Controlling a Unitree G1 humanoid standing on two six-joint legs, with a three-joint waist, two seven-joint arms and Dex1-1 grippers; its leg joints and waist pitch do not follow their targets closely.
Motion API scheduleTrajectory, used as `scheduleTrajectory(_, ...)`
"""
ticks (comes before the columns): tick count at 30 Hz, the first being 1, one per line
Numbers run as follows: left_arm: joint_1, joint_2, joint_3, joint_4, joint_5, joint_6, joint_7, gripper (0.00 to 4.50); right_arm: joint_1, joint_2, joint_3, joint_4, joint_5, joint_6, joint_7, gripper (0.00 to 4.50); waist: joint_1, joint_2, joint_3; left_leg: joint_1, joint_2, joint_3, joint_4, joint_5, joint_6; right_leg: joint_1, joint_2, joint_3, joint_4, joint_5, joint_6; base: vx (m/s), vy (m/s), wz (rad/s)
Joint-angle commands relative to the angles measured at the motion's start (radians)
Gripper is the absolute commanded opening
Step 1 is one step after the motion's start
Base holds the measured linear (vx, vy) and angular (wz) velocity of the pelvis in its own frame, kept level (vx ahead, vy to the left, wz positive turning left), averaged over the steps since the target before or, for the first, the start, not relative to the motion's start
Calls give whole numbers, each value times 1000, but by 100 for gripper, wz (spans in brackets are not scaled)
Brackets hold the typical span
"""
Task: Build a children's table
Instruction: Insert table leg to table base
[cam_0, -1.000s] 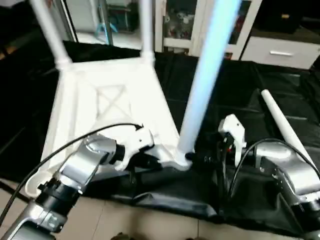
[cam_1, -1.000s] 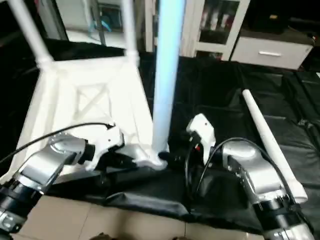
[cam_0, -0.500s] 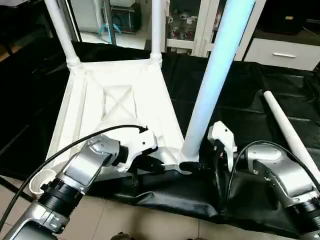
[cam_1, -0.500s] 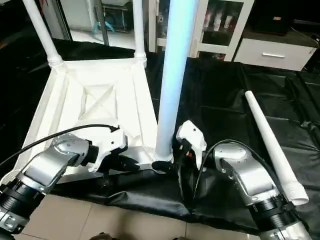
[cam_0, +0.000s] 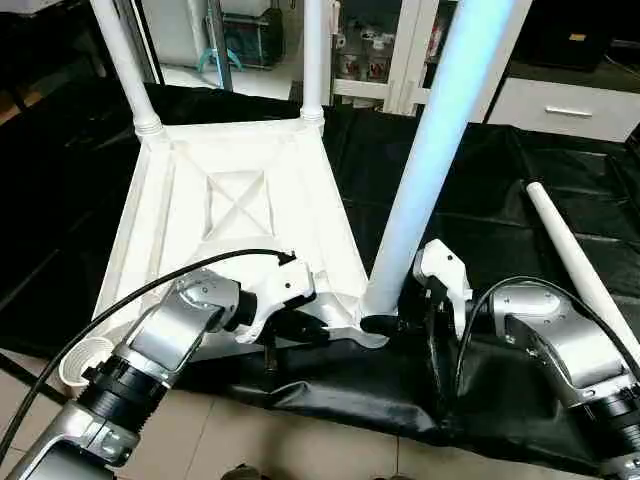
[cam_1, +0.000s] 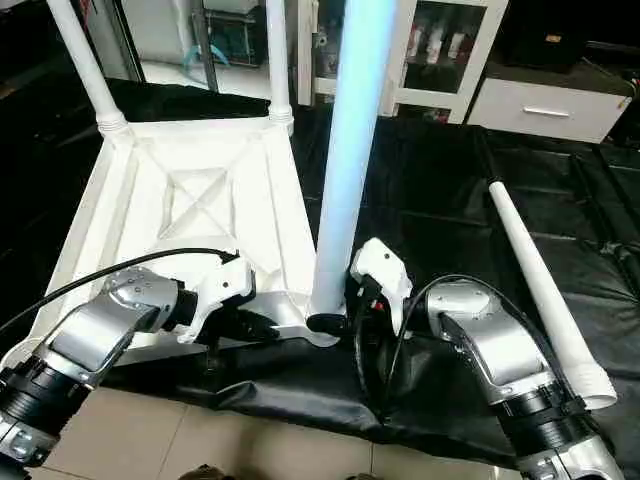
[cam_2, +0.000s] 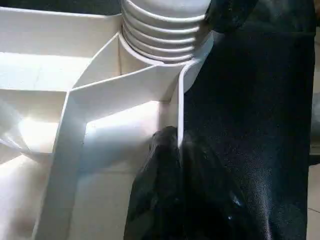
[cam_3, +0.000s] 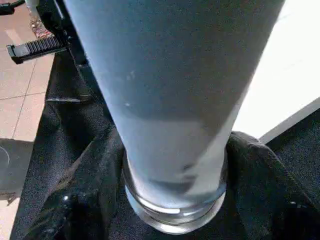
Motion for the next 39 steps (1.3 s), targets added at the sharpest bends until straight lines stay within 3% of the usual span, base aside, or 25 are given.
scheduleTrajectory(1,-19,-7,-1,-10,-14,-17,-8,0,-2,-7,2,7,-6,-10,17,271,-6,-7,-67,8,28,-1,-69,-123,52,59,-40,39,-52,-131,-227,0,0,0)
scheduleTrajectory(11,-10,-33,23,1,-25,-8,33,0,-4,30,-5,34,-21,-5,-35,267,-6,-8,-67,7,28,0,-67,-113,57,60,-40,38,-51,-126,-232,0,0,0)
scheduleTrajectory(14,-32,-96,64,71,-23,0,132,0,-16,106,-27,90,-54,-8,-171,266,-10,-8,-62,6,25,0,-69,-163,37,56,-41,37,-61,-211,-216,0,0,0)
scheduleTrajectory(17,-64,-152,91,146,-10,-3,225,0,-32,186,-56,166,-78,-11,-312,266,-21,-12,-57,6,20,-5,-75,-237,-4,54,-42,34,-76,-367,-162,0,0,0)
scheduleTrajectory(20,-103,-210,114,224,2,-3,320,0,-54,259,-79,237,-97,-12,-434,266,-38,-14,-58,5,16,-8,-75,-253,-9,51,-42,34,-85,-423,-126,0,0,0)
scheduleTrajectory(26,-222,-361,183,428,49,-8,631,0,-157,462,-160,492,-147,-82,-783,265,-56,-10,-57,5,11,-11,-74,-279,-17,43,-41,28,-97,-488,-105,0,0,0)
scheduleTrajectory(28,-245,-386,196,469,56,-13,691,0,-191,504,-196,567,-136,-102,-860,265,-58,-7,-62,2,11,-15,-76,-265,-17,48,-43,27,-94,-459,-106,0,0,0)
scheduleTrajectory(29,-260,-402,205,493,62,-23,738,0,-220,532,-223,622,-124,-123,-908,265,-59,-8,-65,0,14,-14,-76,-250,-8,51,-41,27,-88,-385,-124,0,0,0)
scheduleTrajectory(31,-278,-417,209,521,73,-40,778,0,-262,566,-268,691,-109,-157,-974,265,-59,-6,-67,3,14,-11,-75,-237,3,50,-41,29,-83,-331,-147,0,0,0)
scheduleTrajectory(34,-289,-423,211,536,80,-50,784,0,-301,587,-292,743,-102,-190,-986,265,-56,-4,-69,1,15,-8,-73,-199,20,55,-39,29,-74,-233,-182,0,0,0)
scheduleTrajectory(39,-287,-412,203,541,84,-58,761,0,-337,598,-307,791,-105,-222,-967,265,-54,-6,-71,0,15,-5,-70,-167,45,60,-43,28,-69,-189,-207,0,0,0)
